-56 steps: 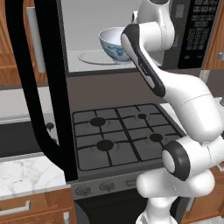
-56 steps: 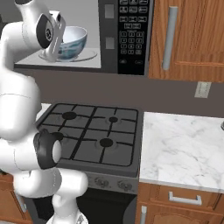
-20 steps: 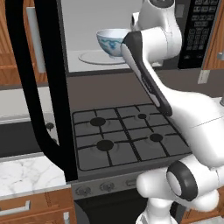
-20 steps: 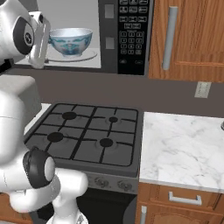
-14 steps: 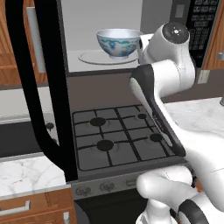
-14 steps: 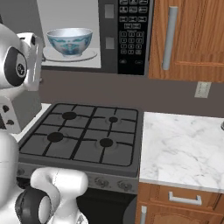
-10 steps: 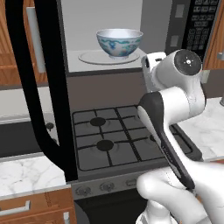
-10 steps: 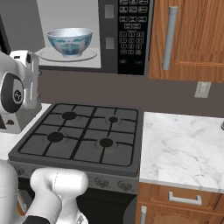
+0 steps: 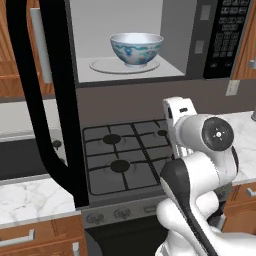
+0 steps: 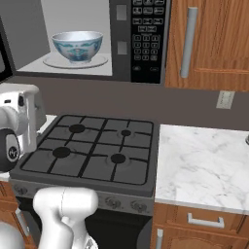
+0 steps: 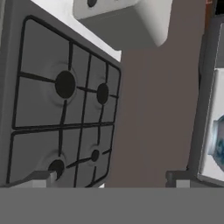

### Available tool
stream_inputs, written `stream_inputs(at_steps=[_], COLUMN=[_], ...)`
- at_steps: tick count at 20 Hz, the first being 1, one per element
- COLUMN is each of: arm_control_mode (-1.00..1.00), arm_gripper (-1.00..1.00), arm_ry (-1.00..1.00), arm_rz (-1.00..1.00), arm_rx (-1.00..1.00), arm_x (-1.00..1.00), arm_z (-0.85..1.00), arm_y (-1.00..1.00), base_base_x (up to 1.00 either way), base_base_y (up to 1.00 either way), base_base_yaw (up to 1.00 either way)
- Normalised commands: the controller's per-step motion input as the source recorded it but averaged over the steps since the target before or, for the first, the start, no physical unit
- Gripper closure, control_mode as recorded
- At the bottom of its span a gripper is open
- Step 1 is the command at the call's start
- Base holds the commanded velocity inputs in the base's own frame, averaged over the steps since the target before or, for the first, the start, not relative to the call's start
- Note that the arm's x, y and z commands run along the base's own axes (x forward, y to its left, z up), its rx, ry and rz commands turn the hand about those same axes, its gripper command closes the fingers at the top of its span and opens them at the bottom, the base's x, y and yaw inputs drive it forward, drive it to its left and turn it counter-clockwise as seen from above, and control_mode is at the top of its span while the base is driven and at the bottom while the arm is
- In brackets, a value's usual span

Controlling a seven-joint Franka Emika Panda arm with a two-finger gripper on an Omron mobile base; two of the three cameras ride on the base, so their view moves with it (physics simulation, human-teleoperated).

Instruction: Pick the lemon wedge from the sink and place it in the bowl. Then pick the bowl and place it in the microwave. Then close the microwave door and press the start button.

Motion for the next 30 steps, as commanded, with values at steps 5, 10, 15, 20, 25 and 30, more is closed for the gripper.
stream_inputs(at_steps=[5,10,15,20,25,30], arm_control_mode=[-1.0,-1.0,-1.0,-1.0,-1.0,-1.0], arm_gripper=[-1.0,-1.0,-1.0,-1.0,-1.0,-1.0], arm_ry=[-0.25,-0.22,-0.21,-0.18,-0.16,-0.07], arm_rz=[0.05,0.0,0.0,0.0,0.0,-0.01], arm_rx=[-0.09,-0.04,-0.03,-0.01,-0.03,-0.05], arm_x=[-0.33,-0.72,-0.86,-0.52,0.02,0.08], arm_z=[-0.75,-0.73,-0.74,-0.56,-0.27,-0.36], arm_y=[0.42,0.34,0.18,0.28,0.65,0.63], base_base_x=[0.0,0.0,0.0,0.0,0.0,0.0], base_base_y=[0.0,0.0,0.0,0.0,0.0,0.0], base_base_yaw=[0.0,0.0,0.0,0.0,0.0,0.0])
